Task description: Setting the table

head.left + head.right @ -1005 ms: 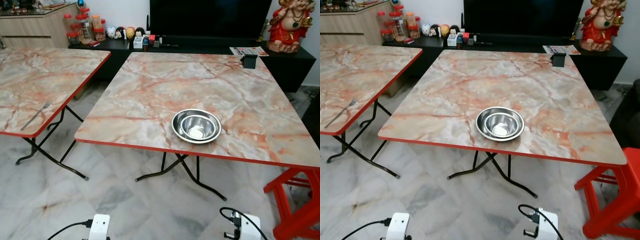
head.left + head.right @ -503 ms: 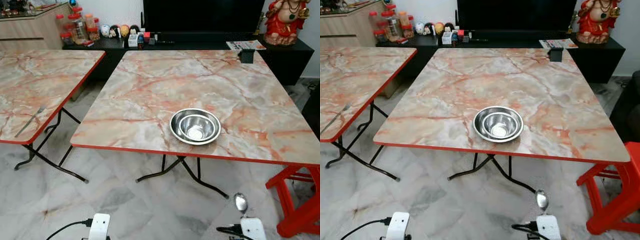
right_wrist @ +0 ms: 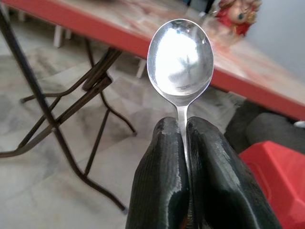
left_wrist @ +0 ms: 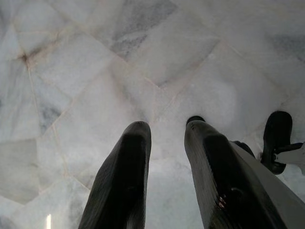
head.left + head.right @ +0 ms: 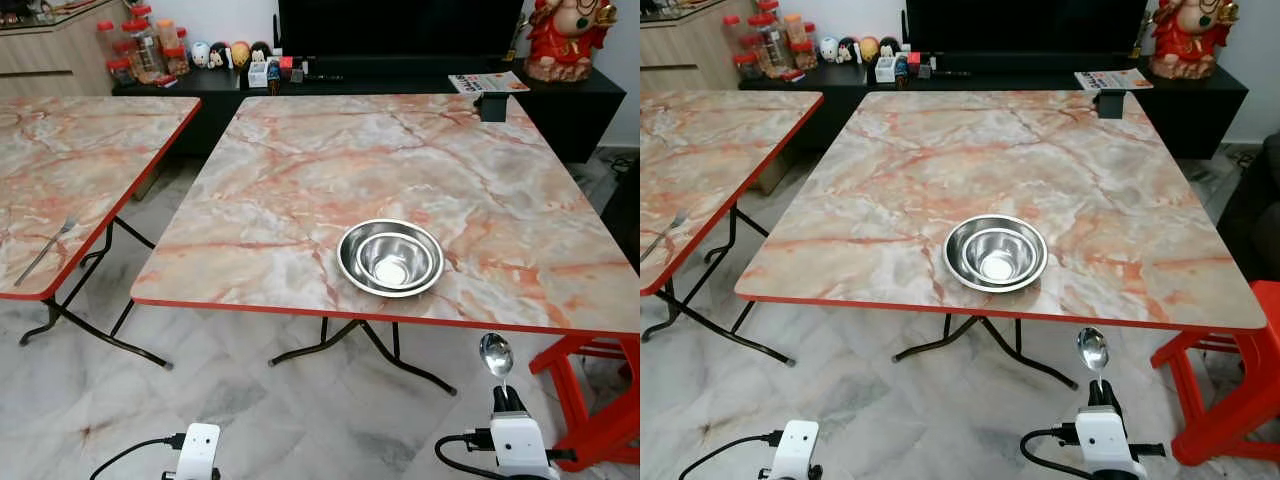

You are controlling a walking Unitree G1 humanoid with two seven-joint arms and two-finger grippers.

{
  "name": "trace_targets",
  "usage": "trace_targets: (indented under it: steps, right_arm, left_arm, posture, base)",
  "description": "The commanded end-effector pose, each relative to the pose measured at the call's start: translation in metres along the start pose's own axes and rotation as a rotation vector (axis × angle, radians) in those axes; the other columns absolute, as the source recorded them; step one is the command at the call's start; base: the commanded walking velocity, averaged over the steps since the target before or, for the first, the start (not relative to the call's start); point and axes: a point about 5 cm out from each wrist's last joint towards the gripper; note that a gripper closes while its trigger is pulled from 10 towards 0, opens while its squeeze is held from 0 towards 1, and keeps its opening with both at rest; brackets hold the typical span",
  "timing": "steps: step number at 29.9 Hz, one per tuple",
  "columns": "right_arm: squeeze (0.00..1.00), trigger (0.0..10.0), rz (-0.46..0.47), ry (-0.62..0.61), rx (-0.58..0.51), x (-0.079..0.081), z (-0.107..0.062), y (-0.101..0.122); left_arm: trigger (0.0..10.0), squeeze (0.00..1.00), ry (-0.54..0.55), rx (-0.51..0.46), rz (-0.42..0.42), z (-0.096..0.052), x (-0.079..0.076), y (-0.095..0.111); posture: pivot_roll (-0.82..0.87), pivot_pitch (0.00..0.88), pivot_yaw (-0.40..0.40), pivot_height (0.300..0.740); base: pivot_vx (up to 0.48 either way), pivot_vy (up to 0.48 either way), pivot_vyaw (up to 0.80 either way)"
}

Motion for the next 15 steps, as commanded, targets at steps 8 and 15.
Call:
trace_targets:
  steps: [8, 15]
  right_arm:
    - [0.0, 10.0, 0.132, -0.06, -0.099, -0.001, 0.055, 0.052]
    - [0.0, 10.0, 0.212, -0.02, -0.141, 0.008, 0.084, 0.082]
  left_arm:
    - [10.0, 0.0, 0.001, -0.004, 0.018, 0.0, 0.002, 0.002]
    - [10.0, 0.0, 0.004, -0.019, 0.014, 0.001, 0.0, 0.007]
  posture:
    - [-0.13, 0.0, 0.031, 0.725]
    - [-0.12, 0.0, 0.025, 0.725]
  base:
    - [0.0, 0.0, 0.0]
    - [0.039, 0.0, 0.0]
Point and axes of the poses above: a point about 5 cm out from each wrist's last joint towards the gripper, its own z axis pointing out of the wrist towards the gripper, its own y axis along the axis of the wrist's last joint, x = y × z, and after that the axes turned 5 degrees about -z, right-handed
